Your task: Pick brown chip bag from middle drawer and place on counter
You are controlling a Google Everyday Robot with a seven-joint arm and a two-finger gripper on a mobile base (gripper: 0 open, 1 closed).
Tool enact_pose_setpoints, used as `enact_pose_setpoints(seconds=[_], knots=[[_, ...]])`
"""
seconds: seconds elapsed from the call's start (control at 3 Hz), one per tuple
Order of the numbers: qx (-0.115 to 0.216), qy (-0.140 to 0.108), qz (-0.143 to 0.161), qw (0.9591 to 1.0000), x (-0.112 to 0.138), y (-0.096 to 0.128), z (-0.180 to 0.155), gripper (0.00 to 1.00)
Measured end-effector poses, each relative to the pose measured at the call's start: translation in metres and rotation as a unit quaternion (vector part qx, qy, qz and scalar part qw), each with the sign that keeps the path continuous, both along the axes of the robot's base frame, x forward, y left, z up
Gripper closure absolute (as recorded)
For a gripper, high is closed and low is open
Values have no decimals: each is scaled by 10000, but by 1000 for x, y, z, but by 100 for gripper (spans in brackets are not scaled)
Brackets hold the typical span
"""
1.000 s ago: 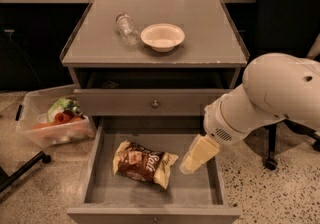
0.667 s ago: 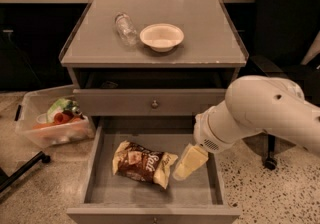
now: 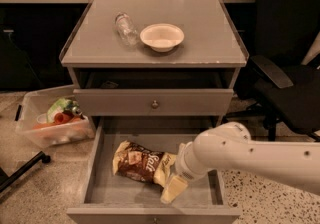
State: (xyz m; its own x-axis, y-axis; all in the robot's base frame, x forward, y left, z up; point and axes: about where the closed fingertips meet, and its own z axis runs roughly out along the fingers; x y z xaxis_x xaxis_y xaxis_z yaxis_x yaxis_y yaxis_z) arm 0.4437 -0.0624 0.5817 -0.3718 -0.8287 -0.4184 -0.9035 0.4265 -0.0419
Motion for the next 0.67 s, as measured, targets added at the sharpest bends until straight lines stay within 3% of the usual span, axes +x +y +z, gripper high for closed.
enact_pose_setpoints(seconds=[0.33, 0.67], knots=[[-38, -257, 208, 9994, 11, 26, -6, 0], [-35, -259, 204, 9995, 11, 26, -6, 0]])
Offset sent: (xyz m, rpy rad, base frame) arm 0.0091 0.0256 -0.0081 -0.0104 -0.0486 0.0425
